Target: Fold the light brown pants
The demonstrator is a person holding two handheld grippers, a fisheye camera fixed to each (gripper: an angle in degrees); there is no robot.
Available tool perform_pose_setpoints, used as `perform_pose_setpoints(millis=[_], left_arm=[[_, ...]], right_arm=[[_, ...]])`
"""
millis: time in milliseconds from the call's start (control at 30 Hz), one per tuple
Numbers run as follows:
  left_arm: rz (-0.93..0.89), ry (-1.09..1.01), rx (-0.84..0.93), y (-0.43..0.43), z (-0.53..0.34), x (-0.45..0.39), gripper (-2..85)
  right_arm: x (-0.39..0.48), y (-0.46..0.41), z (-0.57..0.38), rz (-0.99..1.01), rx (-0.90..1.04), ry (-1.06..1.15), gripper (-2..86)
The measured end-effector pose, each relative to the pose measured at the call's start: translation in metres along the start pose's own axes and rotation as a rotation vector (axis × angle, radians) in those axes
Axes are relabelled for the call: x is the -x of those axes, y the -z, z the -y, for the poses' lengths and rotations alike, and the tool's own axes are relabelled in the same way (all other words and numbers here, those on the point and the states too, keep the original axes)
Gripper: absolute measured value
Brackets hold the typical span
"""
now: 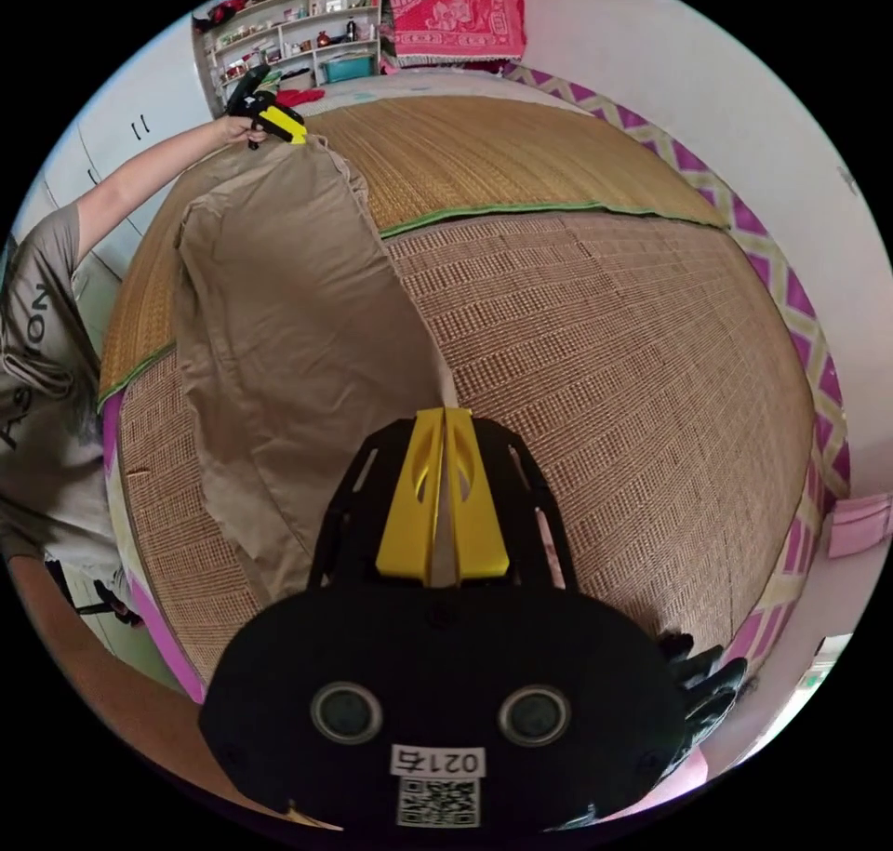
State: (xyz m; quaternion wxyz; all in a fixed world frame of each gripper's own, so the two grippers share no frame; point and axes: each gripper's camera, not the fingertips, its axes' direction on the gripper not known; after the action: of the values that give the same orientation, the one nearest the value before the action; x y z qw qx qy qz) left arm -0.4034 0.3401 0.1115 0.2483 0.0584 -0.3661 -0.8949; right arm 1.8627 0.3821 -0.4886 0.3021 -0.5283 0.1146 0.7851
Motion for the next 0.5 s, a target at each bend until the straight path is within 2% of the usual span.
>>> perform_pose_setpoints(millis=[200,367,500], left_arm=[[0.030,-0.126,-0.132,0.132,-0.052,-0.090,-1.0],[0.060,-0.143,-0.264,0.269,-0.166,-0.223,-1.0],[0.089,-0.041,-0.249,0.296,-0.251,-0.298,-1.0]], right_arm=[[0.044,0.101,-0.076,-0.043,-0.205,0.029,-1.0],[0.196,0.197,-0.187,-0.093,-0.343,0.155,-1.0],[0.299,0.210,-0.261,-0.065,-0.382,0.155,-1.0]])
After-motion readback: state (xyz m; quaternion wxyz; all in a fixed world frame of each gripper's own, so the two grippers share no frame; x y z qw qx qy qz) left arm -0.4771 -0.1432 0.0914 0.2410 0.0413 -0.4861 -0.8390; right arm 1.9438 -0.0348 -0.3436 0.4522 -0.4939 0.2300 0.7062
